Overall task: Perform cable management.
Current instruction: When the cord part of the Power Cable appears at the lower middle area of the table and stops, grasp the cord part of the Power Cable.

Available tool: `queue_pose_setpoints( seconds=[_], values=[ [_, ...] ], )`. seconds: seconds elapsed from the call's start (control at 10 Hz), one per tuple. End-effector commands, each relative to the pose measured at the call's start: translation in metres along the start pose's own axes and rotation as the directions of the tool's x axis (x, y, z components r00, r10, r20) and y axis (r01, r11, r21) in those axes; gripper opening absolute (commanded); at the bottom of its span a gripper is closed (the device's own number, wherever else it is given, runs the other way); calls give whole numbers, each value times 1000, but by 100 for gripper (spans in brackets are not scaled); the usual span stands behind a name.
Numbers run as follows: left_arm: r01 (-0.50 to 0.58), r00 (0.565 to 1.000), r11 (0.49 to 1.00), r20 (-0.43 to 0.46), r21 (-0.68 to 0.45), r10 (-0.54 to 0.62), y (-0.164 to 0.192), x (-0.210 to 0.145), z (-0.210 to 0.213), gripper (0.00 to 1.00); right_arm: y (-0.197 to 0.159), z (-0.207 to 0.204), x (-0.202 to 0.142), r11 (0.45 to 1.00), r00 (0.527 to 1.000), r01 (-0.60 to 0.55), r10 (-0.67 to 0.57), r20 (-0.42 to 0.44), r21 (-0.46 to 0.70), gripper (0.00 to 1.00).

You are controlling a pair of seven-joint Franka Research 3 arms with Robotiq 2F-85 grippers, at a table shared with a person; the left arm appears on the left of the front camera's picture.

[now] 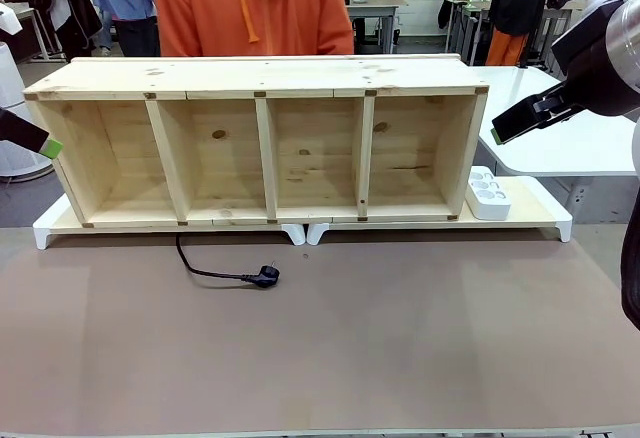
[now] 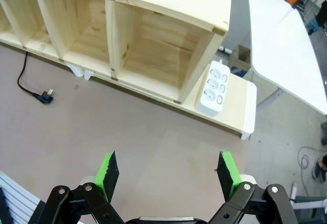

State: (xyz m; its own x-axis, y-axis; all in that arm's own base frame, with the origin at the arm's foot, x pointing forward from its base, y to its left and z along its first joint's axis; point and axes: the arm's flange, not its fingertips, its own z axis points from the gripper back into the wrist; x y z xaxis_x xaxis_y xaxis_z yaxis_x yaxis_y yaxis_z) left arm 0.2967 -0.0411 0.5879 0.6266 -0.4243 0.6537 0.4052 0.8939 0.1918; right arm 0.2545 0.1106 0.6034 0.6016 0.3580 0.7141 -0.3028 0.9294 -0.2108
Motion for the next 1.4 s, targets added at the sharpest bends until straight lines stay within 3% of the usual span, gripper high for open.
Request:
queue_pose_setpoints(
  seconds=[0.0,1.3],
  values=[
    [0,1000,1000,0,0,0,0,0,-1,100,-1,-1,0,1000,1000,-1,1,-3,0,100],
    [0,1000,1000,0,0,0,0,0,-1,100,-1,-1,0,1000,1000,-1,1,-3,0,100]
  ],
)
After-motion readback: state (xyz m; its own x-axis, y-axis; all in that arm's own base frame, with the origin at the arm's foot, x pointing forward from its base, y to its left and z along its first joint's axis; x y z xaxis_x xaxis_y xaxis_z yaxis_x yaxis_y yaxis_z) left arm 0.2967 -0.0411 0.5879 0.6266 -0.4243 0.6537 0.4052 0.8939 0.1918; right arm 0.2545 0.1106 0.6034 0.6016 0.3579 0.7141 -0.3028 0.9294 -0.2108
